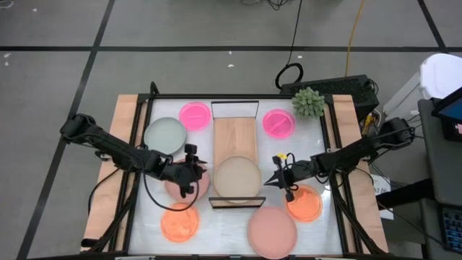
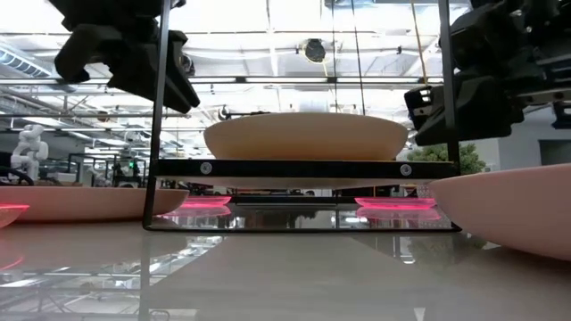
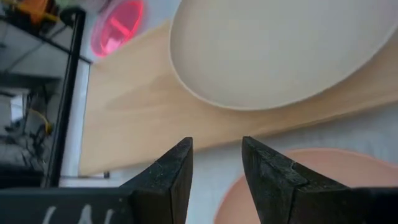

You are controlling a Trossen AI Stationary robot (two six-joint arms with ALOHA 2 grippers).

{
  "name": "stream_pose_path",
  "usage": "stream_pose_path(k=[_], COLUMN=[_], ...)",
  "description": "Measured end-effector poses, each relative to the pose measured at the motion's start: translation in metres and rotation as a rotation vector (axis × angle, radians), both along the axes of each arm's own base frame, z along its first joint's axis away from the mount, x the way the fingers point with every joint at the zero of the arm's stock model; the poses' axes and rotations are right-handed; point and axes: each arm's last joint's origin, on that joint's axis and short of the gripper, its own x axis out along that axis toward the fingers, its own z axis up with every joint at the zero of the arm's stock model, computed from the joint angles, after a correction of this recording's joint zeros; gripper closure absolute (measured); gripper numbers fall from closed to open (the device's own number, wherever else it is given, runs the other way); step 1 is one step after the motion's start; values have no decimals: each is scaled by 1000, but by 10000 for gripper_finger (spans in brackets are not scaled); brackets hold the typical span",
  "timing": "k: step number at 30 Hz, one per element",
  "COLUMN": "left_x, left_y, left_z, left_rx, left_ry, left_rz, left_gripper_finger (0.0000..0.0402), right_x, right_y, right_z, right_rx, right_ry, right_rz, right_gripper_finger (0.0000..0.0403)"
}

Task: Place and stack plates onto a shelf
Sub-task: Put the right pink plate on the shelf

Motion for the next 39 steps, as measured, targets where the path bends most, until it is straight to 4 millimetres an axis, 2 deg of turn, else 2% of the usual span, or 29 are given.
stream_pose_path(k=[12, 16, 24, 30, 39], left_x=[0, 1, 6, 9, 11], left_y=[2, 2, 2, 7, 13], left_z=[0, 0, 6, 7, 7], left_rx=[-102, -120, -107, -128, -151], left_ry=[-35, -47, -142, -175, -187], left_rz=[111, 125, 163, 196, 240], left_gripper_finger=[256, 256, 256, 256, 256], right_x=[-16, -22, -19, -25, -34], right_y=[-7, -13, -36, -65, -94], right_z=[25, 33, 52, 43, 23], right_rx=[-8, -23, -164, -332, -310], right_ry=[-50, -58, 235, 380, 430], right_rz=[-64, -198, -470, -544, -534], right_gripper_finger=[403, 403, 403, 403, 394])
